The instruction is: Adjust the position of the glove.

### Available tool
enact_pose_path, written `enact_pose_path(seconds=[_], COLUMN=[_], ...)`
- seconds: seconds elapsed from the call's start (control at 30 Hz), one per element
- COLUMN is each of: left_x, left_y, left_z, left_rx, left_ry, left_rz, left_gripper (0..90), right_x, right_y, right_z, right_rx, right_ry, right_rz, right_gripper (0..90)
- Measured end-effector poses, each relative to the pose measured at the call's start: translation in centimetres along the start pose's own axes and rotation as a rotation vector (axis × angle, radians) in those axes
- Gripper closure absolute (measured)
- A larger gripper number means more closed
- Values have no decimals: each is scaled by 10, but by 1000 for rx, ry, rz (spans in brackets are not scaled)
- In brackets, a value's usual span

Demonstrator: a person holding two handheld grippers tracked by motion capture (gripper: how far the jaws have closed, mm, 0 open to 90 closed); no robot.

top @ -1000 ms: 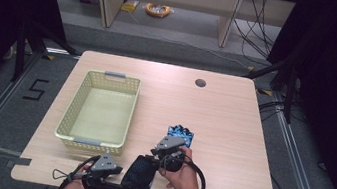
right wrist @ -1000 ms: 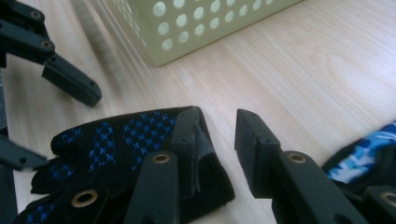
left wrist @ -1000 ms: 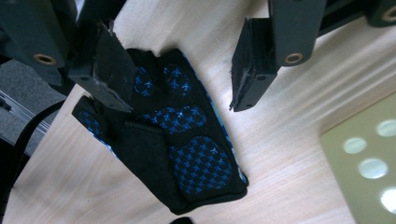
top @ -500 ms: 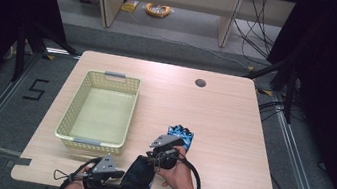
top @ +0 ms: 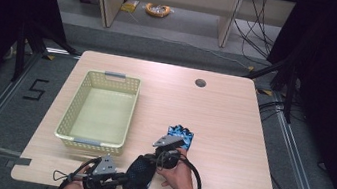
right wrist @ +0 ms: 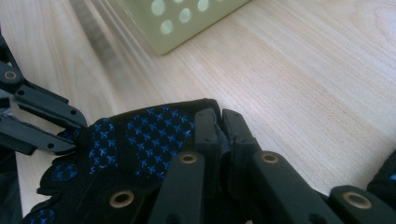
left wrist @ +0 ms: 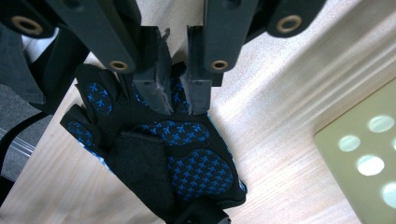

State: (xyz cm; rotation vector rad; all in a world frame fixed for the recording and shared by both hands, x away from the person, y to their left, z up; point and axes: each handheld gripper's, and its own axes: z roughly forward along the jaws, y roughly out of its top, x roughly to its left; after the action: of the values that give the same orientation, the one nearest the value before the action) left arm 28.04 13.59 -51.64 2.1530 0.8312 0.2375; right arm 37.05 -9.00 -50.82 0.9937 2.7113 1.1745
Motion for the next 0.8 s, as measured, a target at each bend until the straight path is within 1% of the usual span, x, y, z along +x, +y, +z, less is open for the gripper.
enact_pose_path(seconds=[0.03,0.07,0.1,0.13,0.17,0.2,0.23,0.27,0.3,0.33,0.37,0.4,0.43,0.47,0.5,0.53,0.57,0.6,0.63,0.67,0.7,0.73,0.77,0.8], left_x=[1,2,1,1,4,4,6,6,5,7,7,8,6,6,5,5,5,4,3,5,4,4,3,3], left_y=[1,2,2,2,4,4,6,7,8,12,12,15,17,20,24,27,27,30,33,37,43,43,47,47], left_z=[-1,-2,-2,-2,-4,-4,-6,-6,-6,-6,-6,-6,-5,-4,-1,0,0,2,5,6,12,12,18,18], left_rx=[10,5,-11,-11,-8,-16,-10,-15,-28,-28,-28,-32,-30,-28,-20,-18,-18,-24,-32,-19,-12,-12,-1,-1], left_ry=[9,25,16,16,23,26,28,20,20,34,34,34,25,25,19,18,18,17,17,19,12,12,13,13], left_rz=[22,38,8,8,26,19,38,34,14,39,39,69,60,72,82,99,99,97,81,115,109,109,125,125], left_gripper=[814,825,827,828,828,830,834,834,834,834,834,834,835,835,835,835,835,835,835,835,835,835,834,835], right_x=[0,1,1,1,0,1,3,3,3,3,3,4,3,4,2,2,4,4,1,0,-2,-2,-5,-5], right_y=[0,-1,-1,-1,-1,-2,-3,-3,-4,-6,-6,-7,-9,-10,-14,-16,-19,-19,-21,-24,-30,-30,-35,-35], right_z=[-1,-3,-4,-4,-6,-9,-12,-12,-16,-22,-22,-25,-27,-31,-38,-41,-45,-45,-47,-50,-55,-55,-59,-59], right_rx=[2,-13,-18,-18,-30,-42,-68,-68,-68,-92,-92,-98,-128,-123,-154,-158,-161,-161,-172,-182,-191,-191,-203,-203], right_ry=[4,6,4,4,5,3,8,8,5,-4,-4,-3,-8,1,-8,-8,-8,-8,-18,-34,-32,-32,-41,-41], right_rz=[2,7,14,14,17,30,44,44,39,51,51,68,60,92,101,114,158,158,142,149,172,172,186,186], right_gripper=[866,881,881,881,882,883,884,884,884,885,885,885,885,885,885,885,885,885,885,885,884,884,885,885])
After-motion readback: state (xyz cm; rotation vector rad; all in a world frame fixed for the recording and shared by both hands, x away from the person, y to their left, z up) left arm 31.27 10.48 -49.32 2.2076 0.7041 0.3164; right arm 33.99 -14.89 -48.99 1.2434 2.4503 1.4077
